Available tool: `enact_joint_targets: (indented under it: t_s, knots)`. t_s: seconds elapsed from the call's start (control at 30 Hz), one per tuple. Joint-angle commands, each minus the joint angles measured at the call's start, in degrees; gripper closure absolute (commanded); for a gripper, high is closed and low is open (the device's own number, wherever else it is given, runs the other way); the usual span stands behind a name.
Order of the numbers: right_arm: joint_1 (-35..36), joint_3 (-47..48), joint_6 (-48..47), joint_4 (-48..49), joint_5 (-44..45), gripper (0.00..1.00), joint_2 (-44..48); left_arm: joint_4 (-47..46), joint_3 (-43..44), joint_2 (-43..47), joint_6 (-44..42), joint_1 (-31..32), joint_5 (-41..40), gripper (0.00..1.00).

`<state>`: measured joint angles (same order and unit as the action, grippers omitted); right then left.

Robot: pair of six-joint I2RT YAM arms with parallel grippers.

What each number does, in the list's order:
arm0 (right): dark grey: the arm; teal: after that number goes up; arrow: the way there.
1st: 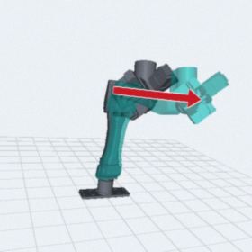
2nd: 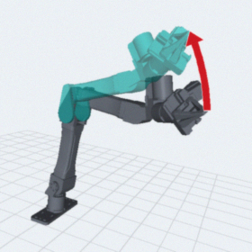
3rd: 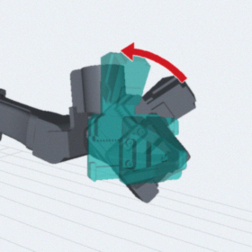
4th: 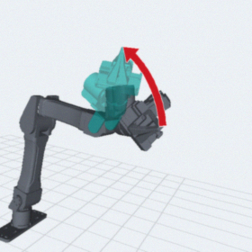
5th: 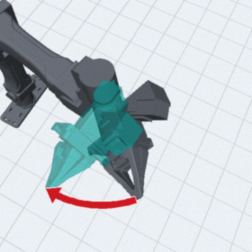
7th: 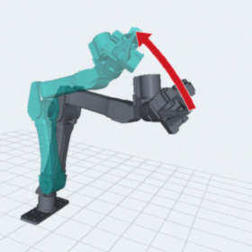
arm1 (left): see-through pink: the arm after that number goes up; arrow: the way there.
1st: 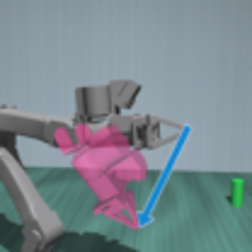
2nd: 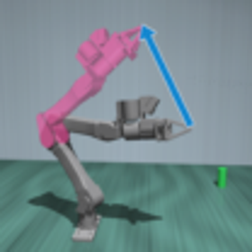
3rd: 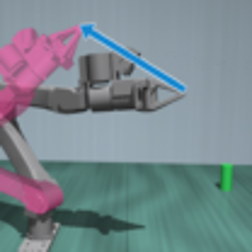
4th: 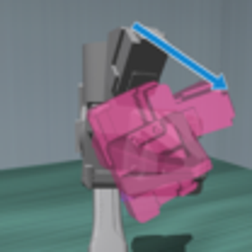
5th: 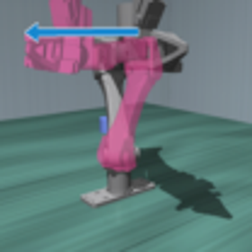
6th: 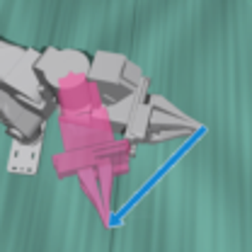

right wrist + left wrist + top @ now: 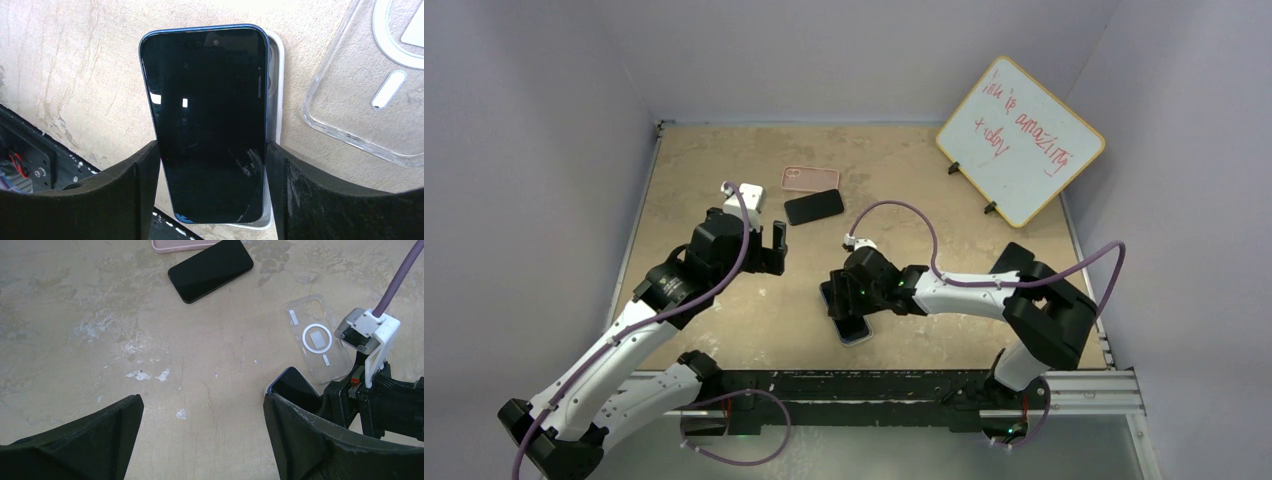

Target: Put the phone into the phone case

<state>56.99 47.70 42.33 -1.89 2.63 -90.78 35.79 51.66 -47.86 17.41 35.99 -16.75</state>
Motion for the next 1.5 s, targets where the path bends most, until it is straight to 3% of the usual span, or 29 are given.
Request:
enact_joint_targets:
  t_s: [0.0,0.3,0.43,0.57,0.8,1.13,1.27,1.47]
  knots:
    - [0.4,2.3,-1.1,-0.7,2.0,0.44,-0.6,-0.4,0.6,0.0,0.8,-0.4,-0.8,0.05]
    - [0.9,1.9,-2.1,-1.2,2.7,0.30,0.9,-0.4,0.6,-0.1,0.9,-0.5,-1.0,0.06]
    - [0.9,2.0,-2.0,-1.9,2.8,0.17,1.6,-0.3,0.6,-0.4,1.0,-0.5,-1.3,0.07]
    - [0.9,2.0,-1.7,-2.6,2.7,0.14,2.8,-0.2,0.6,-0.5,1.5,-0.5,-1.6,0.08]
    - [0.8,1.1,-1.3,-5.1,1.8,0.16,7.2,0.0,-0.2,-1.1,4.7,-0.6,1.1,0.14]
    - [-0.9,-2.6,-4.0,-5.8,4.7,0.32,11.8,-11.4,-10.0,-7.0,14.6,-0.5,25.1,0.31]
    - [-4.0,-5.2,-4.4,-2.6,-0.5,0.39,12.0,-16.6,-13.4,-10.1,16.5,-0.4,30.0,0.34]
    - [-8.5,-10.4,-3.2,3.8,-8.9,0.48,12.8,-24.9,-17.7,-14.7,20.3,-0.4,35.4,0.45]
